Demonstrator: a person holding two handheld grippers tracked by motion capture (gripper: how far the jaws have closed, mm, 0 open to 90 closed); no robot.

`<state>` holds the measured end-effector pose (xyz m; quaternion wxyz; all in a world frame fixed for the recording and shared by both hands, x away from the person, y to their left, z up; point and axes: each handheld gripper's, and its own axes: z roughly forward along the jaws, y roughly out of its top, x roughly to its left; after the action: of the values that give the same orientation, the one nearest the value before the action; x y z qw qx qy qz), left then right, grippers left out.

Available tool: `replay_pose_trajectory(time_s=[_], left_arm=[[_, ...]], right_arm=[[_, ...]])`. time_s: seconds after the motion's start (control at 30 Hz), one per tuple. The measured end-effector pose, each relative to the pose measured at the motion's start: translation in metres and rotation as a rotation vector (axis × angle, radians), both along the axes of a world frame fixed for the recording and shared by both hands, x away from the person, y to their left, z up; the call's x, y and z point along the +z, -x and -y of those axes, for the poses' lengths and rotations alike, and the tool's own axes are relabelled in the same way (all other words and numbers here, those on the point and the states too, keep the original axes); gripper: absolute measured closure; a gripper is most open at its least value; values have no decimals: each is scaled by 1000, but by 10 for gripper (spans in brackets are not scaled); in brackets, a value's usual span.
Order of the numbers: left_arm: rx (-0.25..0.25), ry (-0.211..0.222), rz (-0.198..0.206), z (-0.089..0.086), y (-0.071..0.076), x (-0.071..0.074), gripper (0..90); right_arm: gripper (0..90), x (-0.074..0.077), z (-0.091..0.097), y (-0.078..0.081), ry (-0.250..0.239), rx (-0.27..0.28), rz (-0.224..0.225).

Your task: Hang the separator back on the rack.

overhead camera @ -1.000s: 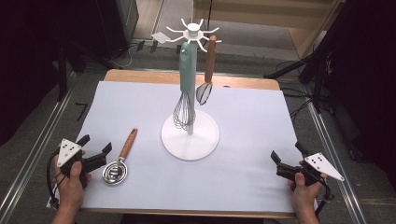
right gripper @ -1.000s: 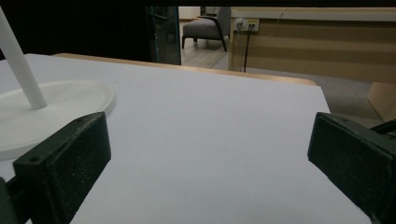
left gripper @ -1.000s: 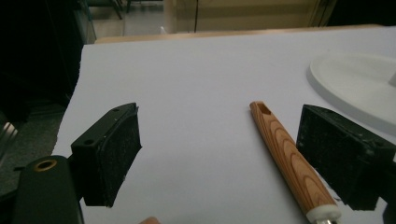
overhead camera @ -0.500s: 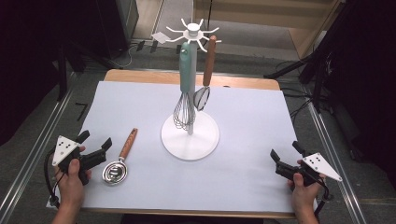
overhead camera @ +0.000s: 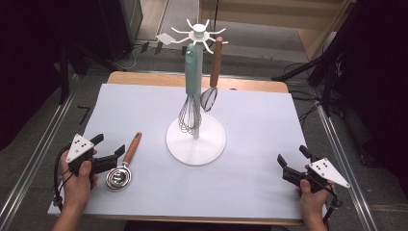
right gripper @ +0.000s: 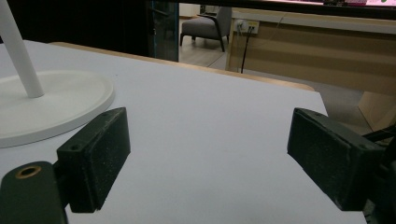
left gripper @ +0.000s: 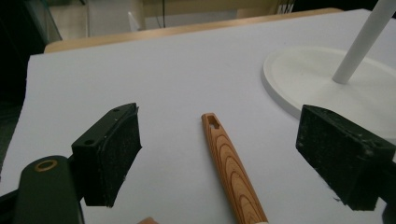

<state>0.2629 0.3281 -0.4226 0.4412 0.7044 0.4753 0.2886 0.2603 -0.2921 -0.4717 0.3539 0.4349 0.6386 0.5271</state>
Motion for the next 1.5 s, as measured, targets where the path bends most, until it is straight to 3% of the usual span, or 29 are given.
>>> replay_pose_trajectory(time_s=[0.1,0.2,0.23,0.3,0.33,0.37,0.4,0.6,0.83,0.93,0.97,1.0,1.03,1.07,1.3,1.4,1.47,1.5], left_arm=[[6,-3,-28,1,-2,-1,148],[23,-20,-89,4,-5,-1,147],[23,-20,-89,4,-5,-1,148],[30,-27,-121,6,-7,-1,146],[58,-38,-163,7,-10,-2,144],[58,-38,-163,7,-10,-2,144],[69,-60,-188,7,-11,-3,143],[80,-79,-216,8,-12,-3,144],[68,-167,-256,19,-16,8,149],[59,-181,-303,23,-21,10,155],[59,-181,-303,23,-21,10,160],[66,-181,-343,25,-24,10,178],[66,-181,-343,25,-24,10,198],[68,-170,-371,26,-25,9,213],[81,-163,-398,26,-27,9,284],[82,-170,-427,26,-28,9,318],[76,-145,-464,27,-29,8,338],[76,-145,-464,27,-29,8,339]], right_arm=[[139,0,0,0,3,-1,-1],[139,0,-1,1,6,-2,0],[140,0,-1,1,6,-3,0],[140,0,-1,0,5,-2,0],[139,0,-1,0,5,-3,-1],[139,0,-1,0,5,-3,-1],[140,0,-1,0,7,-3,-3],[140,0,-2,0,15,-9,-3],[140,0,-2,0,20,-9,-4],[141,0,-1,0,22,-12,-6],[141,0,-1,0,21,-12,-6],[141,0,-1,0,20,-13,-8],[141,0,-1,0,20,-13,-8],[141,0,-1,0,21,-14,-7],[141,0,-1,-1,24,-25,-10],[141,0,-1,-1,20,-25,-9],[142,0,-1,0,18,-24,-7],[142,0,-1,0,18,-24,-7]])
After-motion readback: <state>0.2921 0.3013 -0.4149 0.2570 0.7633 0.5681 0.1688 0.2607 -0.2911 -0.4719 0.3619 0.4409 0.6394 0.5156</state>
